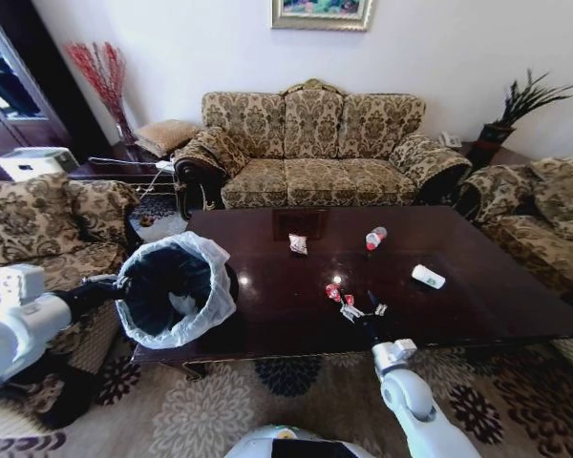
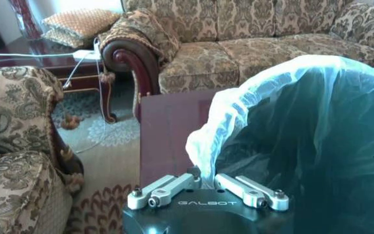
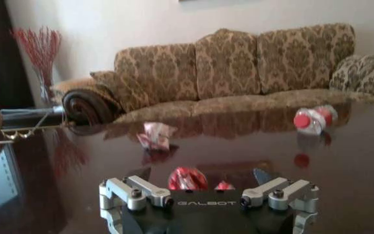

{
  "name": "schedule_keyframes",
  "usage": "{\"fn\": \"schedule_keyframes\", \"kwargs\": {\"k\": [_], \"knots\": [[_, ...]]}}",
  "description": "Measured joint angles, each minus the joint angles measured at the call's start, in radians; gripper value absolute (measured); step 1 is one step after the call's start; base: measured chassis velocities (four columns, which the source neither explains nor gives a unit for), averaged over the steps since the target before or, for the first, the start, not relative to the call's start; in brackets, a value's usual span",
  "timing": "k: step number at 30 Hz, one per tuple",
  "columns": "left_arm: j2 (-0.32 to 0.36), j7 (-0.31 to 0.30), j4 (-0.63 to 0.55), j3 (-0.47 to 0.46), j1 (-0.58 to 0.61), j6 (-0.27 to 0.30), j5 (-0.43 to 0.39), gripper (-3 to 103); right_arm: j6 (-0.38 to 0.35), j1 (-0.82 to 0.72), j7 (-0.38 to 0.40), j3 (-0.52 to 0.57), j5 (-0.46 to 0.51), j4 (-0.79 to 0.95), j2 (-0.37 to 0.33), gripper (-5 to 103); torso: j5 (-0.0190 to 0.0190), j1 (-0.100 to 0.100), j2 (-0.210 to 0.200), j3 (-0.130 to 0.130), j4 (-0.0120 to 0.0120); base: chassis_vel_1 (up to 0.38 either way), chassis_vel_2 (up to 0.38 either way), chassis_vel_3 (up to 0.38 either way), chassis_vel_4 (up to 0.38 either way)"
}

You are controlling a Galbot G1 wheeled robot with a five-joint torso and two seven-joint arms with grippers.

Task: Move to the front of the table and place the trash on the table into the trash bin.

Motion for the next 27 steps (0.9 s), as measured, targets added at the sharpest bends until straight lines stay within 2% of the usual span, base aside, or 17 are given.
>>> {"fn": "schedule_keyframes", "kwargs": {"k": [3,6,9,11,14,16,19,20,21,23,26,27], "knots": [[0.0,-0.01,-0.003,0.005,0.002,-0.014,0.0,0,-0.008,0.032,-0.005,-0.021,-0.001,-0.052,0.002,100,0.0014,0.0,0.0,0.0,-0.0009,0.0,0.0,0.0,0.0],[0.0,-0.012,-0.008,0.007,0.003,-0.018,0.0,0,-0.015,0.051,-0.009,-0.034,0.0,-0.079,0.003,100,0.0002,0.0,0.0,0.0,-0.0017,0.0,0.0,0.0,0.0],[-0.001,-0.013,-0.009,0.007,0.004,-0.018,0.0,0,-0.017,0.058,-0.011,-0.036,0.0,-0.088,0.005,100,0.0001,0.0,0.0,0.0,-0.0015,0.0,0.0,0.0,0.0],[-0.008,-0.013,-0.012,0.006,0.006,-0.019,-0.001,0,-0.018,0.072,-0.02,-0.046,0.009,-0.101,0.005,100,-0.0001,0.0,0.0,0.0,-0.0003,0.0,0.0,0.0,0.0],[-0.014,-0.013,-0.015,0.005,0.007,-0.02,-0.001,0,-0.018,0.082,-0.028,-0.053,0.021,-0.113,0.003,101,0.0001,0.0,0.0,0.0,-0.0004,0.0,0.0,0.0,0.0],[-0.015,-0.013,-0.017,0.005,0.007,-0.021,-0.001,0,-0.018,0.085,-0.03,-0.055,0.024,-0.117,0.002,98,0.0002,0.0,0.0,0.0,-0.0007,0.0,0.0,0.0,0.0],[-0.022,-0.012,-0.023,0.007,0.006,-0.022,-0.001,0,-0.018,0.094,-0.031,-0.056,0.027,-0.133,0.0,86,0.0004,0.0,0.0,0.0,-0.001,0.0,0.0,0.0,0.0],[-0.024,-0.012,-0.023,0.008,0.006,-0.022,-0.001,0,-0.018,0.094,-0.031,-0.056,0.027,-0.133,0.0,86,0.0004,0.0,0.0,0.0,-0.001,0.0,0.0,0.0,0.0],[-0.028,-0.011,-0.026,0.009,0.006,-0.023,-0.001,0,-0.018,0.09,-0.03,-0.055,0.029,-0.131,-0.001,75,0.0003,0.0,0.0,0.0,-0.0008,0.0,0.0,0.0,0.0],[-0.03,-0.01,-0.027,0.009,0.006,-0.023,-0.001,0,-0.019,0.087,-0.03,-0.054,0.029,-0.128,-0.001,75,0.0003,0.0,0.0,0.0,-0.0008,0.0,0.0,0.0,0.0],[-0.033,-0.007,-0.031,0.008,0.007,-0.024,-0.001,0,-0.019,0.077,-0.028,-0.051,0.029,-0.114,-0.001,58,0.0002,0.0,0.0,0.0,-0.0008,0.0,0.0,0.0,0.0],[-0.033,-0.007,-0.031,0.008,0.007,-0.024,-0.001,0,-0.019,0.077,-0.028,-0.051,0.029,-0.114,-0.001,58,0.0002,0.0,0.0,0.0,-0.0008,0.0,0.0,0.0,0.0]]}}
